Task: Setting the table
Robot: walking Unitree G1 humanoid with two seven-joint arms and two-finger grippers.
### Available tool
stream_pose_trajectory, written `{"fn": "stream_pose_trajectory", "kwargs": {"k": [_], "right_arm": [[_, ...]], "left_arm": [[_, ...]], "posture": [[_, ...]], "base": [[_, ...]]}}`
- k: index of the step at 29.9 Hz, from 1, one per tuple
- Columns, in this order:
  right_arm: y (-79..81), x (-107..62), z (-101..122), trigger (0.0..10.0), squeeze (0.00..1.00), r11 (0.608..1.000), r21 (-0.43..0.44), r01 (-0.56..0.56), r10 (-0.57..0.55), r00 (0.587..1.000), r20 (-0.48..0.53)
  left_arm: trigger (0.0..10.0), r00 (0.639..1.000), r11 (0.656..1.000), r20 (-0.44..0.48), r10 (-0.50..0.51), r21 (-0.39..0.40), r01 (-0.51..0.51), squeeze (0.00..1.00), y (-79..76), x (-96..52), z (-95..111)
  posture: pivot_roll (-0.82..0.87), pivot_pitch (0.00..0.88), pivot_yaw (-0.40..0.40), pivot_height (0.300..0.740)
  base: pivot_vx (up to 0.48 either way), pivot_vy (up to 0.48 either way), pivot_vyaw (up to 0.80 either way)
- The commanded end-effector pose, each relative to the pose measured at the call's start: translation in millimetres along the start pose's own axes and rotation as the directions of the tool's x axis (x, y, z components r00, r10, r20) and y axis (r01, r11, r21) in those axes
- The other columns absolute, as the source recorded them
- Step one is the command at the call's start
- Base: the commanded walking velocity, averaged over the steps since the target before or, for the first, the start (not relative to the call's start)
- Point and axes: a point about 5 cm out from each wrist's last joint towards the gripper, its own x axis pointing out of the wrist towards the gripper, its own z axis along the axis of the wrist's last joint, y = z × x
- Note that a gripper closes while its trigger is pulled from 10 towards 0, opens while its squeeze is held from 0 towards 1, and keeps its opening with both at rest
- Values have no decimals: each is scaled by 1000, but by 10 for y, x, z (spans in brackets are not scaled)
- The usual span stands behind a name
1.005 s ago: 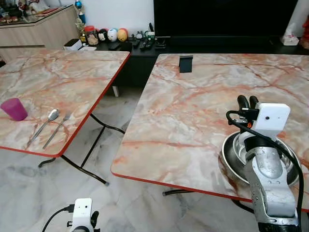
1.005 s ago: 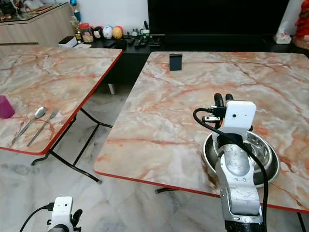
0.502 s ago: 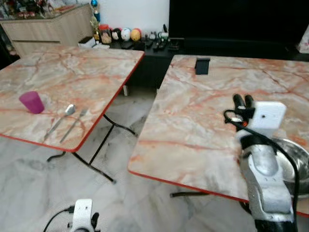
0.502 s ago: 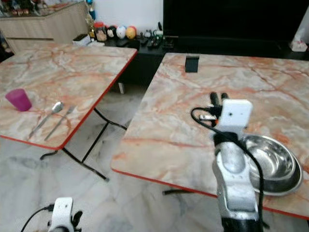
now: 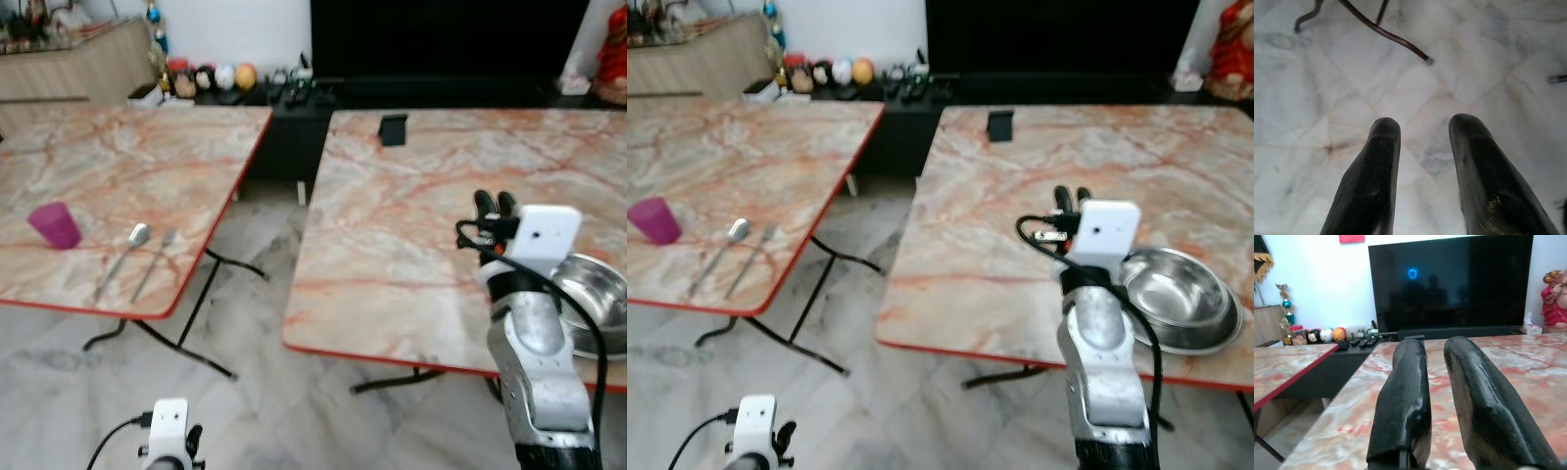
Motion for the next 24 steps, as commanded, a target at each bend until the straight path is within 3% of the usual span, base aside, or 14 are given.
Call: {"fn": "stream_pose_trajectory", "kwargs": {"k": [1, 24], "right_arm": [[-25, 1, 3, 10000, 0, 1000, 6, 8, -8, 1000, 3], [43, 20, -28, 10000, 0, 1000, 12, -22, 22, 1000, -11]], "left_arm": [[10000, 1000, 1000, -4, 0, -3, 0, 0, -1, 3, 1], [10000, 1000, 1000, 3, 0, -4, 0, 0, -7, 5, 13]], "posture": [[-146, 0, 84, 740], [-143, 0, 83, 740]], "base": [[0, 356, 0], [0, 358, 0]]}}
